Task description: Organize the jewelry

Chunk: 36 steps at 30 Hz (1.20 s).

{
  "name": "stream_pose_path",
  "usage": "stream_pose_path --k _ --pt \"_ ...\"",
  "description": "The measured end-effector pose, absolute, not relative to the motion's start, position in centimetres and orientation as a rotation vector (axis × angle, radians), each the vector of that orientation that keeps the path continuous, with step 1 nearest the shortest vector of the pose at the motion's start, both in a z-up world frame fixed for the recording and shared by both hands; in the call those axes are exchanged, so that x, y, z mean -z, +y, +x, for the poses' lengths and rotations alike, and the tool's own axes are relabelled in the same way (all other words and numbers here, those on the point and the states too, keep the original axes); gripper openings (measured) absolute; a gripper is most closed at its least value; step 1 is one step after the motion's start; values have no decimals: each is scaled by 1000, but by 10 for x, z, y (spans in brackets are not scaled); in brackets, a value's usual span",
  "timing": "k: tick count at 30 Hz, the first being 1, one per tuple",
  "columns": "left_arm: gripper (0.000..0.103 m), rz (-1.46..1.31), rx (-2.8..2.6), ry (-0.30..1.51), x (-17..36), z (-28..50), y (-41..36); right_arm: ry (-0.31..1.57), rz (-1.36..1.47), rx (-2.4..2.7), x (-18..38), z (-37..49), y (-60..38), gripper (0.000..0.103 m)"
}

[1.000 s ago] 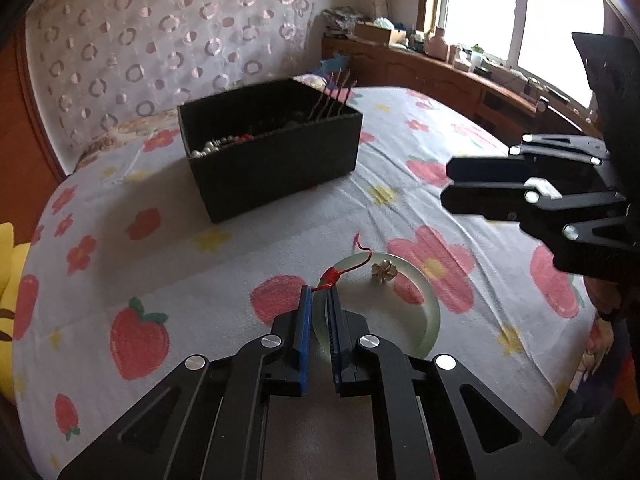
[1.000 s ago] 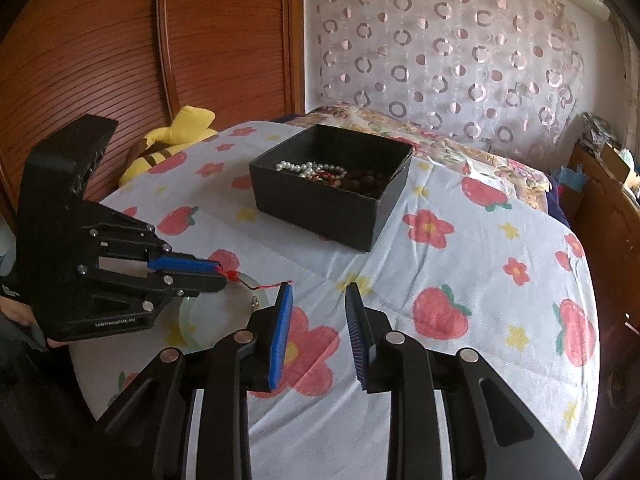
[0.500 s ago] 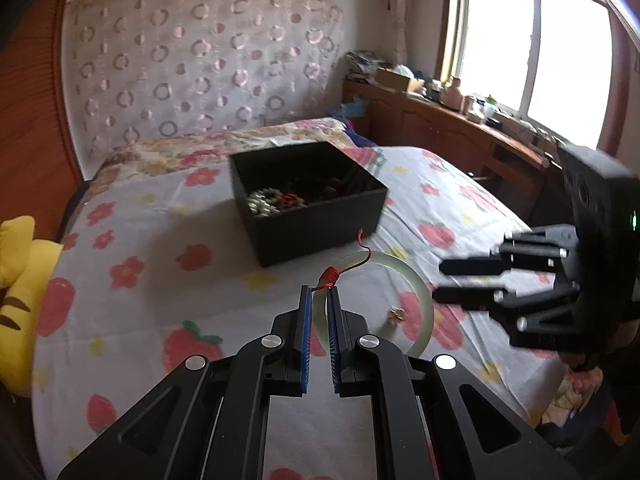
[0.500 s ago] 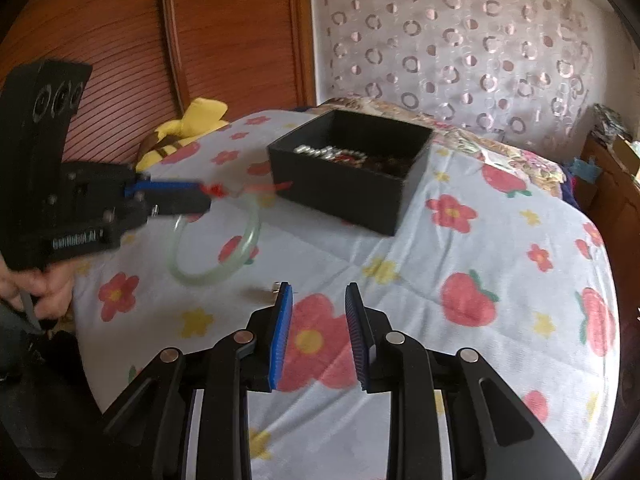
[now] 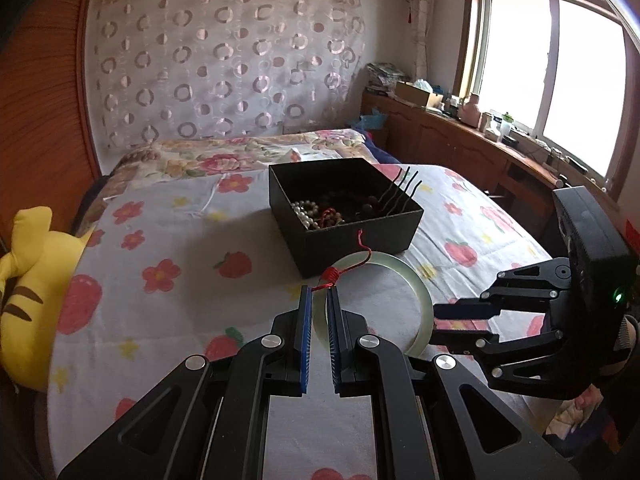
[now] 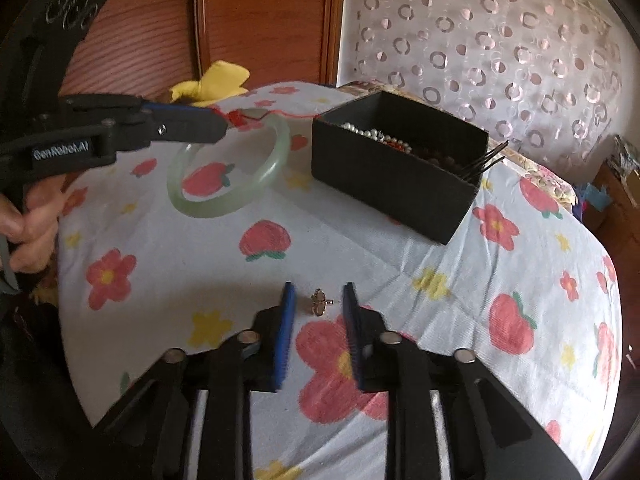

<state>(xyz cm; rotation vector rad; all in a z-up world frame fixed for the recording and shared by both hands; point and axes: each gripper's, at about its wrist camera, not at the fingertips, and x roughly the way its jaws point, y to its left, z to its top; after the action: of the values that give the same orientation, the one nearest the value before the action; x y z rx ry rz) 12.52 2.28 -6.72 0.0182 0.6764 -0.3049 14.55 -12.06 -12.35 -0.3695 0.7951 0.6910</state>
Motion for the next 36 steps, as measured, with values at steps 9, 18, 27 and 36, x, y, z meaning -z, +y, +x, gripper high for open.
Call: stream_pose_path --k 9,18,27,36 --pt "7 17 304 676 67 125 23 787 -424 -695 124 140 -118 7" --pt "7 5 281 658 60 145 30 730 -360 -677 95 155 -133 7" --pt "7 1 250 650 46 179 24 647 -309 -635 55 195 -132 7" --pt "7 -3 240 673 44 206 18 689 -225 -580 57 241 -131 8"
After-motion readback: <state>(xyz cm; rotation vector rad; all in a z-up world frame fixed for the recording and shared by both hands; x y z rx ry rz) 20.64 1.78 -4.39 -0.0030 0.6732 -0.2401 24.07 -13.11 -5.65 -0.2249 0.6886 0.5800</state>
